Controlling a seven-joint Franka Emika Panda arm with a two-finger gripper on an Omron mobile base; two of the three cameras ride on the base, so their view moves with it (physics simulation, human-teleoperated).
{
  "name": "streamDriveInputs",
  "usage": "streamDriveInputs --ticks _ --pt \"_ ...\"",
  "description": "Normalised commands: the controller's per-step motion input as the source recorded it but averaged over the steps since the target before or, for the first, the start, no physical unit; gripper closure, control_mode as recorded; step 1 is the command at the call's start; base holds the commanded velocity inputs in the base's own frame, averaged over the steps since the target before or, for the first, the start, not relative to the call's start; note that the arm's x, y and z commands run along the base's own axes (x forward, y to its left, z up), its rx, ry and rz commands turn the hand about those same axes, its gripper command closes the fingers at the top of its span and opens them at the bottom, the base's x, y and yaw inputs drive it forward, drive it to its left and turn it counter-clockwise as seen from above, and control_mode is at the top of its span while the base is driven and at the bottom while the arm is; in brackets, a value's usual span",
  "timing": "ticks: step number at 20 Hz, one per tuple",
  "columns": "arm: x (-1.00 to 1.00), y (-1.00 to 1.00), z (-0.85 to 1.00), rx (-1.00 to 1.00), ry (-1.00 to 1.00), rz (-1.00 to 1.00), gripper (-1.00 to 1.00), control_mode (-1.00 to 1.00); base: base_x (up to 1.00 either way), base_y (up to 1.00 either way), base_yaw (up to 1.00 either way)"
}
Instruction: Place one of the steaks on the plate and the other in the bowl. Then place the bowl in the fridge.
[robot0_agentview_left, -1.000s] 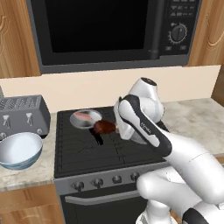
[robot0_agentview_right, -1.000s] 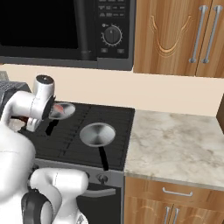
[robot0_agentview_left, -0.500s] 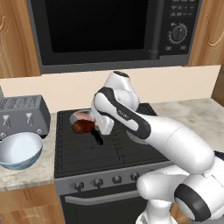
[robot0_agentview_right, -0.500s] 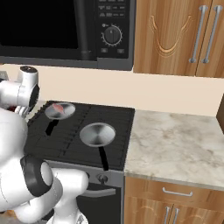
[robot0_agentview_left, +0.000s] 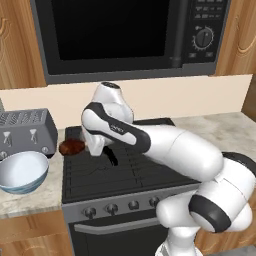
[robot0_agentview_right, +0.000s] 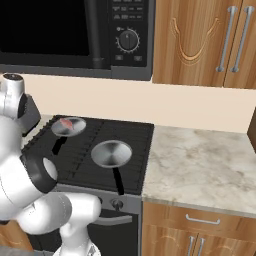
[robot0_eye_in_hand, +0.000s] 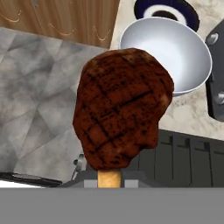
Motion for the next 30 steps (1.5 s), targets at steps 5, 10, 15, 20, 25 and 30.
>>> streamDriveInputs --ticks 5,10,15,20,25,30 --pt "0.45 0.52 -0.24 0.0 0.04 0.0 1.0 -1.0 0.0 0.0 0.0" --pt "0.29 0.57 -0.02 -0.09 0.01 -0.02 1.0 -1.0 0.0 0.0 0.0" --pt "0.07 0.52 -0.15 -0.13 0.01 -0.05 1.0 -1.0 0.0 0.0 0.0" --pt "0.11 0.42 -0.23 -0.15 0.05 -0.05 1.0 -1.0 0.0 0.0 0.0" --pt "0.06 0.31 -0.21 -0.12 0.03 -0.05 1.0 -1.0 0.0 0.0 0.0" --pt "0.0 0.25 -0.37 -0.13 0.0 -0.07 1.0 -1.0 0.0 0.0 0.0"
